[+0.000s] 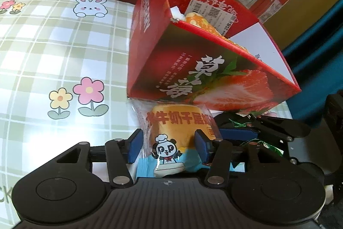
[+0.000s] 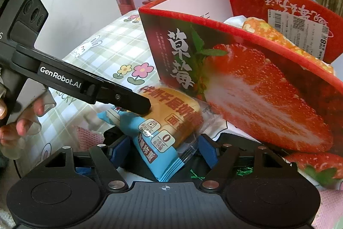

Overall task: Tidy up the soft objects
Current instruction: 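Grasp the packaged snack bun with the left gripper while the right gripper grips it, then carry the snack bun into the red box and open both grippers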

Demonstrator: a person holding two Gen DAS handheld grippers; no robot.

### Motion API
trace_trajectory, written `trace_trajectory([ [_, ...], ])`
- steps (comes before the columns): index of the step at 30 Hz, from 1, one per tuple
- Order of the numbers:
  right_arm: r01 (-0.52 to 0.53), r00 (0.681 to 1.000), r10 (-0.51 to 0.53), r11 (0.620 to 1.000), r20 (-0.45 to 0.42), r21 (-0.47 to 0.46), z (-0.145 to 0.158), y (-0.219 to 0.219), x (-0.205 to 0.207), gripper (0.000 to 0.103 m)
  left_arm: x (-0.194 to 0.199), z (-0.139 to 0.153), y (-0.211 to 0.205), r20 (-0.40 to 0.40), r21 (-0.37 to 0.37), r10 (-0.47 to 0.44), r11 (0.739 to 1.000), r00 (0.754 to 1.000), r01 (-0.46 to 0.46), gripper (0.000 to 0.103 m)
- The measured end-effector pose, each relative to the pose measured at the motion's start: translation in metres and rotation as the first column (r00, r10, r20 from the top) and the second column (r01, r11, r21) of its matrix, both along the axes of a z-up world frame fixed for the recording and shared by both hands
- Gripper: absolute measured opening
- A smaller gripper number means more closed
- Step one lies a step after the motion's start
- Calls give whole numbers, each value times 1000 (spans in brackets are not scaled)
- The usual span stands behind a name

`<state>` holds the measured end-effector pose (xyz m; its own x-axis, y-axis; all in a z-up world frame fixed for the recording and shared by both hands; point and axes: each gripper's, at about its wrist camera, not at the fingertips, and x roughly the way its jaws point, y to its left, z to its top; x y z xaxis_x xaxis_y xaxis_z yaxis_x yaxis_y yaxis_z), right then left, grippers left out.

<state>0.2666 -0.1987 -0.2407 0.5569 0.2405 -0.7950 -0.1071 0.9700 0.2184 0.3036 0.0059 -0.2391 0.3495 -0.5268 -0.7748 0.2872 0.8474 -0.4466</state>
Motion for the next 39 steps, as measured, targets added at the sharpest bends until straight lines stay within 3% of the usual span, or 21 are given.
trace_trajectory([
  [3, -16, 1000, 16, 1000, -9, -12, -1, 0, 5, 56, -3, 1, -4, 5, -17, -12, 1000, 1000, 12, 47],
  [10, -39, 999, 39, 999, 2, -13, 7, 3, 7, 45, -10, 16, -5, 49, 5, -13, 1000, 999, 13, 36],
  [18, -46, 997, 45, 999, 60, 5, 29, 3, -9, 44, -30, 55, -7, 156, 24, -46, 999, 987, 43, 34],
  [28, -41, 979, 47, 999, 199, -36, 85, -3, -26, 43, -46, 114, -12, 325, -24, -59, 997, 944, 70, 34],
  [33, -29, 964, 45, 997, 261, -68, 109, -7, -29, 43, -43, 128, -19, 371, -37, -58, 996, 927, 77, 34],
  [39, -4, 952, 36, 994, 304, -105, 122, -18, -23, 42, -25, 129, -27, 375, -46, -45, 997, 926, 67, 34],
])
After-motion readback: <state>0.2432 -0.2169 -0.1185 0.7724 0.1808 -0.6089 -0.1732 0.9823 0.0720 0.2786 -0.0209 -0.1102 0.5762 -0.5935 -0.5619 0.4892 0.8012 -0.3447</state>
